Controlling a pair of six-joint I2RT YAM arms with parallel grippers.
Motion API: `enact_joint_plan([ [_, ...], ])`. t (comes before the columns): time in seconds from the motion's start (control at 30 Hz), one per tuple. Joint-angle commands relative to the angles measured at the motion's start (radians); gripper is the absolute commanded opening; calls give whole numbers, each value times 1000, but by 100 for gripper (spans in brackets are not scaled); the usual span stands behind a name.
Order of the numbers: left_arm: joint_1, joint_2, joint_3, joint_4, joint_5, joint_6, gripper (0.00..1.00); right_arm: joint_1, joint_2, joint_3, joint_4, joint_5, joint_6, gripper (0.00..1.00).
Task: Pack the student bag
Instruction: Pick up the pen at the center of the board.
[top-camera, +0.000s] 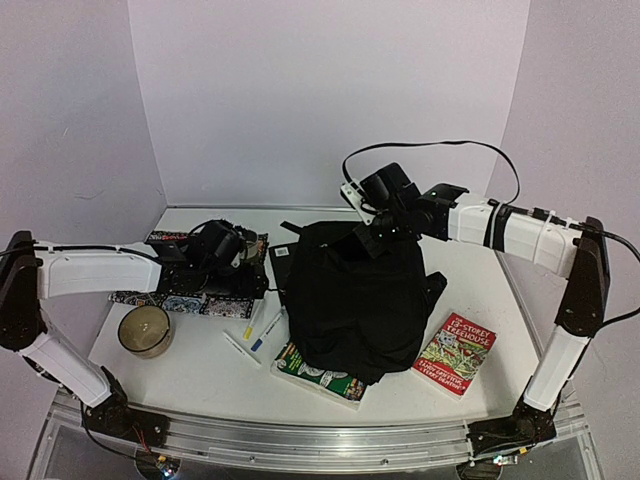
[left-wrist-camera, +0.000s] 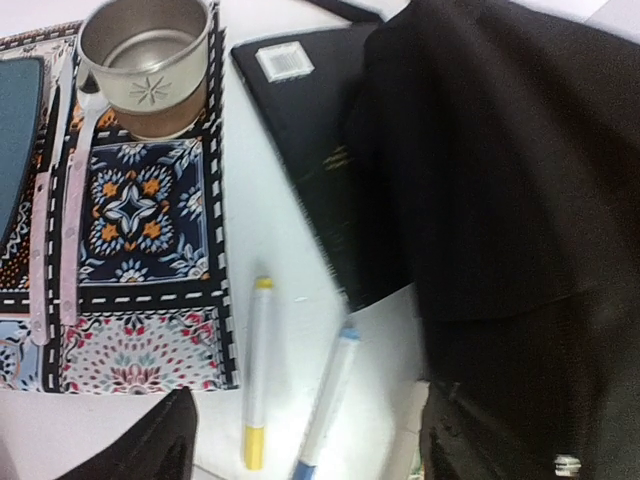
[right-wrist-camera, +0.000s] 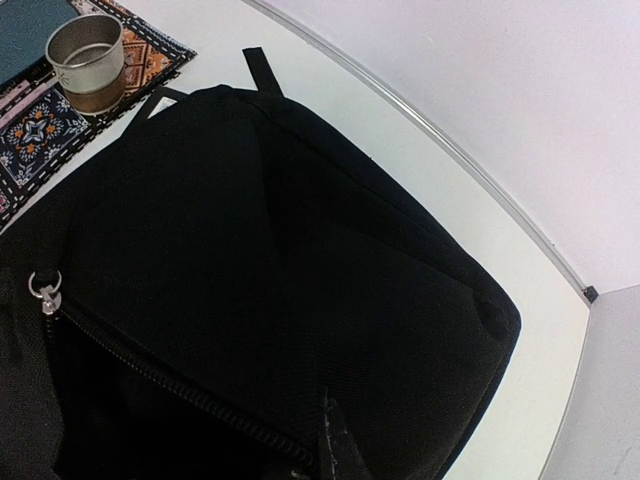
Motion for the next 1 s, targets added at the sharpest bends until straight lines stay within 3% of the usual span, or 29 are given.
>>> enact_joint_plan([
  [0.0, 23, 79, 33, -87, 26, 26, 71, -2, -6, 30, 27, 17, 3, 0],
  [0.3, 34, 219, 99, -178, 83, 53, 35, -1, -9, 24, 27, 13, 10, 0],
  [0.37, 34, 234, 106, -180, 96, 63, 31, -2, -9, 25, 27, 14, 8, 0],
  [0.97, 34, 415, 192, -238, 81, 101, 23, -2, -5, 29, 27, 4, 9, 0],
])
